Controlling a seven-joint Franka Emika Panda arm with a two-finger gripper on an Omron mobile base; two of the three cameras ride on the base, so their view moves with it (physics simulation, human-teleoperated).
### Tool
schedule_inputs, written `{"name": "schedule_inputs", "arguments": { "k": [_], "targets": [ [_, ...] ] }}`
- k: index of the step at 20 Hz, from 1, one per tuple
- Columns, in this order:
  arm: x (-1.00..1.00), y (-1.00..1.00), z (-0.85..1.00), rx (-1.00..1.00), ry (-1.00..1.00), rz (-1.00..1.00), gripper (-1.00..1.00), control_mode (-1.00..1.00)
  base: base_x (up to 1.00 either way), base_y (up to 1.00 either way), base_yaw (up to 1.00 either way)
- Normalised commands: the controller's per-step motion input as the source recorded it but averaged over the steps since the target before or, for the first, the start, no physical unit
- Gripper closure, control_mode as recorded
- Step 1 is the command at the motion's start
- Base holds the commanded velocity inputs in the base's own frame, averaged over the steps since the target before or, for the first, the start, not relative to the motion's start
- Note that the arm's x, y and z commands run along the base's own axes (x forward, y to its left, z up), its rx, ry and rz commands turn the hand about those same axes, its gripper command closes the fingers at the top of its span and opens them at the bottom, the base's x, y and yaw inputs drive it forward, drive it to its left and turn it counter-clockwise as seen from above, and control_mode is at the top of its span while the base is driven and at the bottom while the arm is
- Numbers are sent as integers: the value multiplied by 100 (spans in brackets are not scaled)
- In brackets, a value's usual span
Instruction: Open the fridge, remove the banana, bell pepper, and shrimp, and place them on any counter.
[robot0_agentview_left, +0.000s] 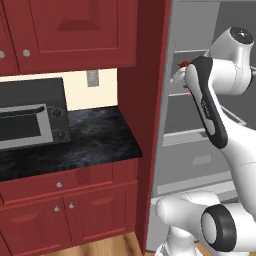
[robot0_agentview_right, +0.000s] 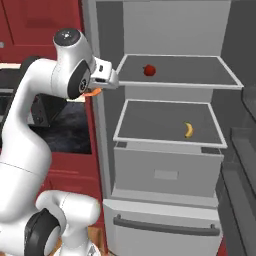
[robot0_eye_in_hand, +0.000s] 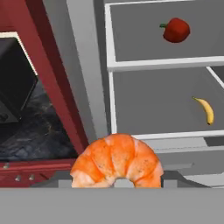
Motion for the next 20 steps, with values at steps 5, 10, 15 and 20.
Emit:
{"name": "schedule_inputs", "arguments": {
  "k": [5, 10, 15, 20],
  "targets": [
    [0, 0, 0, 0, 0, 0, 100, 100, -4, 78, 0],
    [0, 0, 0, 0, 0, 0, 100, 100, 19, 45, 0],
    [0, 0, 0, 0, 0, 0, 100, 100, 67, 4, 0],
    [0, 0, 0, 0, 0, 0, 100, 100, 32, 41, 3]
  ]
}}
